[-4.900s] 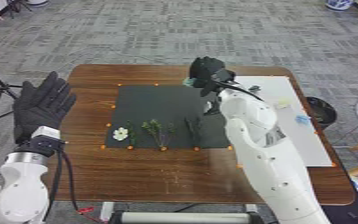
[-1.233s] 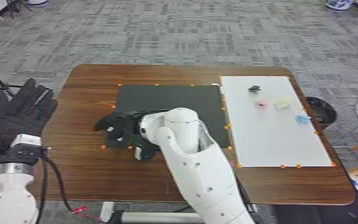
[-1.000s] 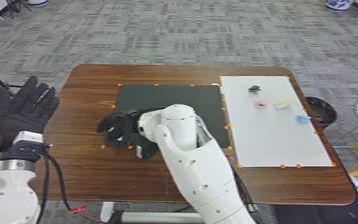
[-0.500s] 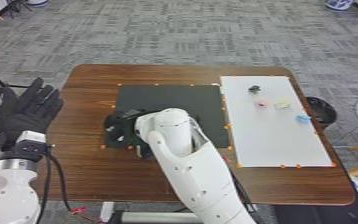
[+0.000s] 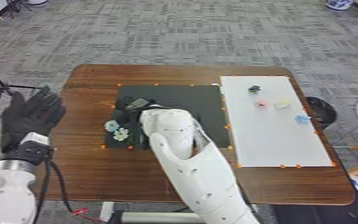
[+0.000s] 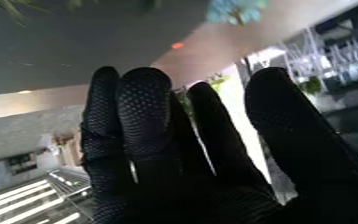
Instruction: Arrange flowers
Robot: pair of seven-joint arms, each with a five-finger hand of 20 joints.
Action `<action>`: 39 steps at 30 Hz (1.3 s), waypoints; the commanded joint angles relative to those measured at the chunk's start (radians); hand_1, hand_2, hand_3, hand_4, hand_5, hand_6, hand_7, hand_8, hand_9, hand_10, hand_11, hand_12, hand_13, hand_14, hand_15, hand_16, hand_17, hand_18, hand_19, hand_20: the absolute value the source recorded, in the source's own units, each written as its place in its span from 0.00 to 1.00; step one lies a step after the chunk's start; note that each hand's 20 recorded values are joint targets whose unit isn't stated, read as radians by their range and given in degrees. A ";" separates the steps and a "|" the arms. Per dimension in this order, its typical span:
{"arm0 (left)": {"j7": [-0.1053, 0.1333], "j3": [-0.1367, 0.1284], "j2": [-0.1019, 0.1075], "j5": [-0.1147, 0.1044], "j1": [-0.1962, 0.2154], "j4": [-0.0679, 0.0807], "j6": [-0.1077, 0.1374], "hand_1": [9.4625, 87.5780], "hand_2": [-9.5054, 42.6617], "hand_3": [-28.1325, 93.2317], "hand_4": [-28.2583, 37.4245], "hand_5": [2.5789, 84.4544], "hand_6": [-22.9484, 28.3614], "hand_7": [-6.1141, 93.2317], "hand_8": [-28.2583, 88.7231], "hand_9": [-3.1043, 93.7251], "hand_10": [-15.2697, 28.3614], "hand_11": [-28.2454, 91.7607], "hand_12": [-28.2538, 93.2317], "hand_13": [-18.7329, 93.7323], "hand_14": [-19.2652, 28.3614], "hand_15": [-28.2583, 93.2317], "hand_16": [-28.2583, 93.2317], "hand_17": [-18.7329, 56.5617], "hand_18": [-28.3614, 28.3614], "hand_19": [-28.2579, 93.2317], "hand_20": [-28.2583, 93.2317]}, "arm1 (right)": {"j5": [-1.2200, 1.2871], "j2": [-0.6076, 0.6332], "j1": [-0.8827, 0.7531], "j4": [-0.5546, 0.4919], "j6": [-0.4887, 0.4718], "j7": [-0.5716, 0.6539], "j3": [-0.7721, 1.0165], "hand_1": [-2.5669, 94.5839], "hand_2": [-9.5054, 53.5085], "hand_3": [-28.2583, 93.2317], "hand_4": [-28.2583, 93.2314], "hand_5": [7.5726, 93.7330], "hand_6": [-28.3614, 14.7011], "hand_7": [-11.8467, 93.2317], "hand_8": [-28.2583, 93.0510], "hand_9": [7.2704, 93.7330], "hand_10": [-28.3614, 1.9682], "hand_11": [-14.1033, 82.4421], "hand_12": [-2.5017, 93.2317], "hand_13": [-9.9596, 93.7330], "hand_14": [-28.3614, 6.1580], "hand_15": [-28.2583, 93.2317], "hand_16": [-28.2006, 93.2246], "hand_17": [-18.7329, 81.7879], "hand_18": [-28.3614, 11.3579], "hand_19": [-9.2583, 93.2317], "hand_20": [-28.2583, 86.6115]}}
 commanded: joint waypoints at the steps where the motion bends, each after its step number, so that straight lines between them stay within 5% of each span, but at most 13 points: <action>1: -0.185 -0.027 0.029 0.099 -0.008 -0.005 0.045 0.19 0.57 0.75 0.00 0.43 0.68 0.11 0.18 0.29 0.78 0.39 0.27 0.29 0.77 0.42 0.15 0.10 0.74 0.57 0.24 | 0.159 0.078 -0.029 -0.121 0.082 0.036 0.005 0.35 0.37 0.86 0.05 0.38 0.45 0.18 0.15 0.30 0.39 0.27 0.09 0.65 0.39 0.88 0.41 0.44 0.14 0.85 0.49; 4: -0.217 -0.030 0.045 0.070 -0.023 0.005 0.034 0.19 0.58 0.75 0.00 0.40 0.69 0.11 0.18 0.27 0.81 0.40 0.26 0.28 0.86 0.45 0.14 0.10 0.79 0.59 0.20 | 0.211 0.110 -0.039 -0.152 0.128 0.057 0.005 0.35 0.36 0.86 0.06 0.39 0.45 0.18 0.15 0.31 0.38 0.27 0.10 0.65 0.38 0.88 0.41 0.44 0.13 0.85 0.49; 7: -0.295 -0.032 0.061 0.079 -0.039 0.013 0.016 0.21 0.61 0.75 0.00 0.40 0.68 0.12 0.18 0.26 0.83 0.41 0.26 0.29 0.89 0.46 0.13 0.11 0.83 0.61 0.19 | 0.269 0.142 -0.062 -0.200 0.151 0.083 0.007 0.35 0.36 0.86 0.06 0.40 0.46 0.18 0.15 0.33 0.38 0.26 0.10 0.65 0.38 0.88 0.41 0.44 0.13 0.85 0.49; 9: -0.305 -0.020 0.076 0.076 -0.044 0.022 0.020 0.23 0.62 0.76 0.00 0.41 0.69 0.12 0.18 0.28 0.85 0.42 0.25 0.31 0.89 0.47 0.12 0.12 0.84 0.63 0.16 | 0.304 0.162 -0.081 -0.230 0.174 0.098 0.010 0.35 0.36 0.87 0.06 0.41 0.45 0.18 0.15 0.33 0.37 0.26 0.10 0.65 0.38 0.88 0.41 0.44 0.13 0.85 0.49; 11: -0.297 -0.018 0.082 0.003 -0.026 0.020 0.013 0.24 0.62 0.77 0.00 0.42 0.69 0.12 0.18 0.29 0.86 0.42 0.25 0.32 0.89 0.48 0.11 0.13 0.87 0.65 0.15 | 0.337 0.187 -0.110 -0.273 0.197 0.116 0.005 0.34 0.36 0.87 0.06 0.42 0.45 0.18 0.15 0.34 0.36 0.26 0.11 0.65 0.38 0.88 0.41 0.44 0.13 0.85 0.49; 13: -0.277 -0.002 0.087 -0.072 -0.031 0.050 -0.046 0.24 0.63 0.76 0.00 0.41 0.69 0.11 0.18 0.28 0.86 0.42 0.25 0.31 0.91 0.48 0.10 0.13 0.91 0.66 0.10 | 0.366 0.212 -0.135 -0.309 0.223 0.130 0.006 0.34 0.36 0.87 0.06 0.42 0.45 0.18 0.15 0.34 0.36 0.26 0.11 0.65 0.38 0.88 0.41 0.44 0.13 0.85 0.49; 15: -0.256 0.021 0.091 -0.084 -0.043 0.075 -0.074 0.22 0.64 0.74 0.00 0.38 0.70 0.12 0.18 0.24 0.84 0.42 0.25 0.27 0.87 0.47 0.11 0.11 0.92 0.67 0.08 | 0.391 0.230 -0.160 -0.342 0.242 0.137 0.010 0.34 0.36 0.87 0.06 0.42 0.45 0.18 0.15 0.34 0.35 0.26 0.11 0.65 0.38 0.88 0.41 0.44 0.13 0.85 0.49; 18: -0.244 0.053 0.098 -0.141 -0.067 0.093 -0.042 0.23 0.64 0.71 0.00 0.36 0.69 0.11 0.18 0.23 0.83 0.41 0.25 0.27 0.86 0.45 0.12 0.10 0.93 0.65 0.08 | 0.410 0.248 -0.187 -0.365 0.282 0.130 0.018 0.34 0.36 0.87 0.06 0.43 0.45 0.18 0.15 0.35 0.34 0.25 0.11 0.65 0.38 0.88 0.41 0.44 0.13 0.85 0.49; 19: -0.258 0.065 0.099 -0.150 -0.102 0.127 -0.058 0.23 0.64 0.71 0.00 0.36 0.69 0.11 0.18 0.23 0.83 0.41 0.25 0.26 0.87 0.44 0.12 0.10 0.92 0.65 0.08 | 0.406 0.232 -0.172 -0.335 0.279 0.111 0.028 0.33 0.36 0.88 0.06 0.43 0.45 0.18 0.15 0.35 0.34 0.25 0.11 0.66 0.39 0.88 0.41 0.44 0.13 0.85 0.49; 24: -0.240 0.112 0.105 -0.181 -0.162 0.193 -0.103 0.22 0.64 0.71 0.00 0.36 0.69 0.11 0.18 0.22 0.83 0.40 0.25 0.25 0.86 0.43 0.13 0.10 0.91 0.64 0.08 | 0.432 0.226 -0.171 -0.316 0.275 0.111 0.051 0.33 0.36 0.88 0.06 0.44 0.45 0.18 0.15 0.36 0.34 0.25 0.11 0.66 0.39 0.87 0.41 0.45 0.13 0.85 0.49; 27: -0.211 0.113 0.105 -0.210 -0.145 0.195 -0.110 0.23 0.63 0.69 0.00 0.35 0.68 0.11 0.18 0.22 0.82 0.40 0.25 0.26 0.86 0.43 0.13 0.10 0.90 0.64 0.09 | 0.447 0.234 -0.187 -0.328 0.274 0.115 0.051 0.33 0.36 0.88 0.05 0.44 0.45 0.18 0.15 0.37 0.34 0.25 0.12 0.66 0.39 0.87 0.41 0.45 0.13 0.85 0.49; 33: -0.194 0.133 0.115 -0.315 -0.129 0.205 -0.143 0.27 0.61 0.63 0.00 0.34 0.68 0.10 0.18 0.23 0.82 0.39 0.26 0.26 0.89 0.41 0.14 0.10 0.89 0.62 0.10 | 0.453 0.245 -0.213 -0.355 0.280 0.118 0.053 0.33 0.36 0.88 0.05 0.44 0.45 0.18 0.15 0.36 0.34 0.25 0.12 0.65 0.39 0.87 0.42 0.44 0.13 0.85 0.49; 39: -0.148 0.181 0.115 -0.359 -0.121 0.236 -0.206 0.27 0.61 0.63 0.00 0.33 0.66 0.11 0.18 0.22 0.80 0.37 0.26 0.26 0.83 0.40 0.15 0.10 0.94 0.61 0.10 | 0.463 0.240 -0.227 -0.355 0.277 0.125 0.061 0.33 0.36 0.88 0.05 0.44 0.45 0.18 0.15 0.36 0.34 0.24 0.12 0.65 0.39 0.86 0.42 0.44 0.14 0.84 0.49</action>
